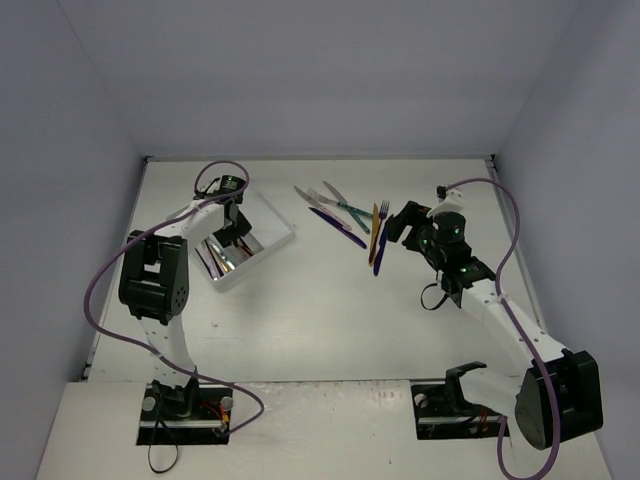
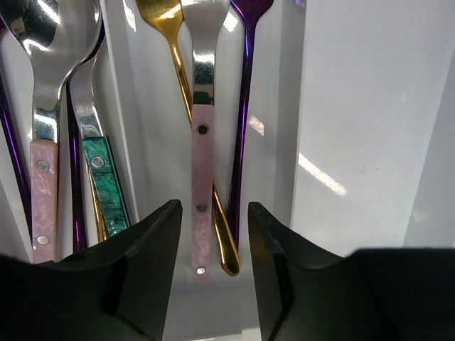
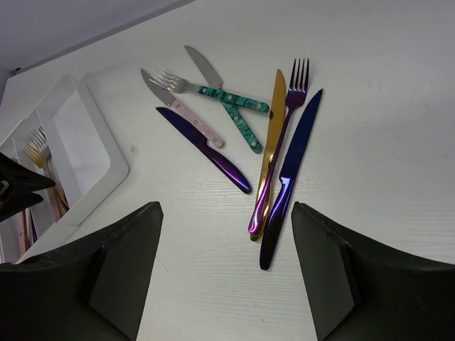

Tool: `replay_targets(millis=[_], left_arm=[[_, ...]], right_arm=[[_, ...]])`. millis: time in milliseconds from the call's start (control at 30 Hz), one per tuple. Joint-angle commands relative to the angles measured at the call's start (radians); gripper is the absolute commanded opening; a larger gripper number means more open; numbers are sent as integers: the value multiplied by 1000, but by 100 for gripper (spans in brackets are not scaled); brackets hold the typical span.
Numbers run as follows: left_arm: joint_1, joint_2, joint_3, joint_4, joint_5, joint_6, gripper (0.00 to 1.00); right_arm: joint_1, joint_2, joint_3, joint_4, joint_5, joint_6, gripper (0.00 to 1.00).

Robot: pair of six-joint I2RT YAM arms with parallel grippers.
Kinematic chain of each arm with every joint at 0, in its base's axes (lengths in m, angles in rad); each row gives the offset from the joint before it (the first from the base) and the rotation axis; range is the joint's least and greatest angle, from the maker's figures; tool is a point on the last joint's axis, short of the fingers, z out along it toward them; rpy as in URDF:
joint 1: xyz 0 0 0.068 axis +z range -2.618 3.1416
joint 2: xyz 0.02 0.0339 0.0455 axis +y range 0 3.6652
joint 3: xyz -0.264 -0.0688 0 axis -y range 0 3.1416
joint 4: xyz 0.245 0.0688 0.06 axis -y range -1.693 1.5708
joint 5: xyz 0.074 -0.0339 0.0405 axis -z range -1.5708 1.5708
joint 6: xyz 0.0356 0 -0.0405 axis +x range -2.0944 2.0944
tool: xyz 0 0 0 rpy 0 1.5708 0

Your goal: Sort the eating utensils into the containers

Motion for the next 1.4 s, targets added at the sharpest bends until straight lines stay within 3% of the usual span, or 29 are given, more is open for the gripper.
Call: replay_targets(millis=[0,167,500,600,733,800,933,1367], left_arm=[[5,-113,34,17,-17,31,41],[-9,-233,47,15,-38,115,44],[3,-634,-126,62,-108,443,72],[7,-742,-209,67,-107,514,79],[7,-861,-318,77,-104,615,81],[7,-913,-362,101,-114,653,86],[6,-957,-424,129,-129,689,90],[6,-960,-422,120,-117,677,91]], right_arm=[[-8,14,27,42,-13,-22,70],[-9,60,56,37,-6,-44,70],[-14,327,233,2,38,-136,66],[-14,445,299,-1,59,-119,58],[-12,588,392,-12,103,-98,37],[-12,632,441,-22,115,-86,34],[-11,724,497,-45,156,-67,34],[4,876,582,-65,203,-80,29]])
